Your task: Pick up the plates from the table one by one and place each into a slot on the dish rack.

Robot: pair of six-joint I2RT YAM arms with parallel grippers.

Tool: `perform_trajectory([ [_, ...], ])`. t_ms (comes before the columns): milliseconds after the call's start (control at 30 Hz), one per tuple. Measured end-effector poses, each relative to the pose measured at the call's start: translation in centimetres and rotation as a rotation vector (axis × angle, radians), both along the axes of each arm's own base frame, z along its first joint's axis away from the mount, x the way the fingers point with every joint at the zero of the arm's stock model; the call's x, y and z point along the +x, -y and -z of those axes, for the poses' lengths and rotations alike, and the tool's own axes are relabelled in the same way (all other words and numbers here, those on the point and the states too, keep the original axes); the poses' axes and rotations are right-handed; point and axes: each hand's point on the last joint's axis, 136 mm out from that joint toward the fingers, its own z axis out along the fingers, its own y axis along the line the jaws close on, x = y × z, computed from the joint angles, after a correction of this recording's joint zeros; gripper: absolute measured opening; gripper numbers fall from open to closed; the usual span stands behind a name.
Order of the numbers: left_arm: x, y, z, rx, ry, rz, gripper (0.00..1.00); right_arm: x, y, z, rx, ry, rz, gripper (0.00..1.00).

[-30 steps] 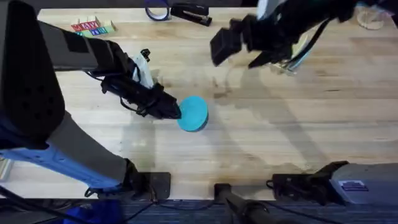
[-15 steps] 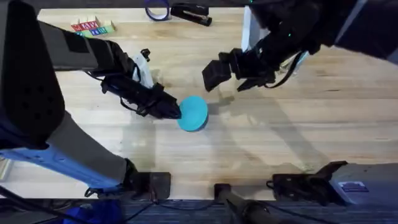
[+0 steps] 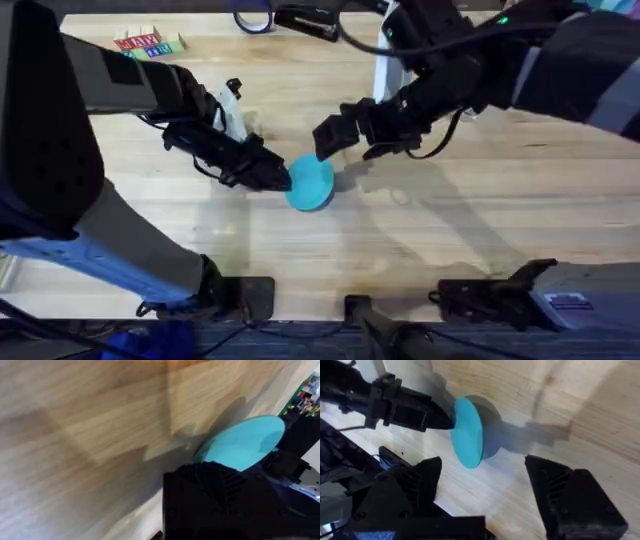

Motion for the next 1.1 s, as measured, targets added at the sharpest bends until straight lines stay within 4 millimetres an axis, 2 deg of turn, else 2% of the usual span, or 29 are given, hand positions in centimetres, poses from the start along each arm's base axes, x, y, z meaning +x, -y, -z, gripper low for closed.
perform_trajectory([
  [367, 0.0, 0.0, 0.0, 0.000, 0.000, 0.000, 0.043, -2.3, -0.8, 3.4, 0.011, -0.032, -0.029, 0.996],
  [633, 0.0, 0.0, 0.0, 0.000, 0.000, 0.000, 0.043, -1.4, -2.5, 3.5, 0.089, -0.005, -0.010, 0.996],
  [900, 0.0, 0.0, 0.0, 0.000, 0.000, 0.000, 0.042, -1.7, -3.5, 6.2, 0.084, -0.091, 0.005, 0.996],
  [1100, 0.0, 0.0, 0.0, 0.000, 0.000, 0.000, 0.042, -1.5, -5.0, 5.9, 0.155, -0.094, -0.022, 0.996],
])
